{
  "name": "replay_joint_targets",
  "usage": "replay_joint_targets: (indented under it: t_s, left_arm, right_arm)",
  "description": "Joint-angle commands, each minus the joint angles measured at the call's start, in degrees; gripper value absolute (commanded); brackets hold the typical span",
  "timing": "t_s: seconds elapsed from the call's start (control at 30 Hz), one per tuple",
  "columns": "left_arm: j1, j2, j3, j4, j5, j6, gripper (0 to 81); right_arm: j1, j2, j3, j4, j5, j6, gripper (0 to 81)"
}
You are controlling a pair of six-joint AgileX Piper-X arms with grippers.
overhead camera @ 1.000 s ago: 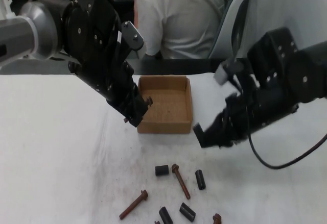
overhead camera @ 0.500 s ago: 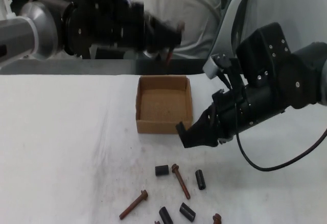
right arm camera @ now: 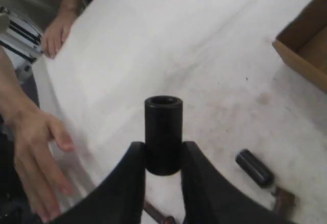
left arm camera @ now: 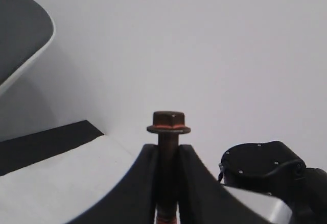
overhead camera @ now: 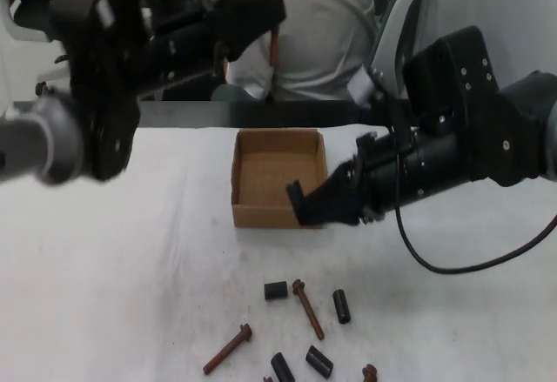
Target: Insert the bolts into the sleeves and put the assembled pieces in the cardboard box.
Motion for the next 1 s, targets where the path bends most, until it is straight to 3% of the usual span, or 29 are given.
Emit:
replay_joint_targets:
  t_s: [0.0, 0.3, 0.47, 0.67, 0.8, 0.97]
  left_arm:
    - [-0.27, -0.56, 1.39, -5.16, 0.45, -3.20, 0.2]
    - [-0.79, -0.56, 0.53, -12.56, 2.18, -11.44, 0.2]
    - [-0.53, -0.56, 0.53, -13.73, 4.30, -11.44, 0.2]
    - [0.10, -0.56, 0.53, -13.62, 12.95, -11.44, 0.2]
    - [1.23, -0.56, 0.53, -12.18, 12.94, -10.96, 0.2]
    - [2.41, -0.56, 0.53, -2.63, 12.68, -3.41, 0.2]
  right_arm:
    - [0.30, -0.51, -0.35, -8.03, -2.94, 5.25, 0.8]
    - [2.28, -0.51, -0.35, -18.77, -4.90, 11.34, 0.8]
    - [2.08, -0.51, -0.12, -18.58, -4.89, 11.34, 0.8]
    - [2.11, -0.51, -0.12, -18.70, -5.06, 11.71, 0.8]
    - [2.11, -0.51, -0.12, -18.83, -5.98, 11.71, 0.8]
    - [2.11, -0.51, -0.12, -21.54, -8.14, 13.99, 0.8]
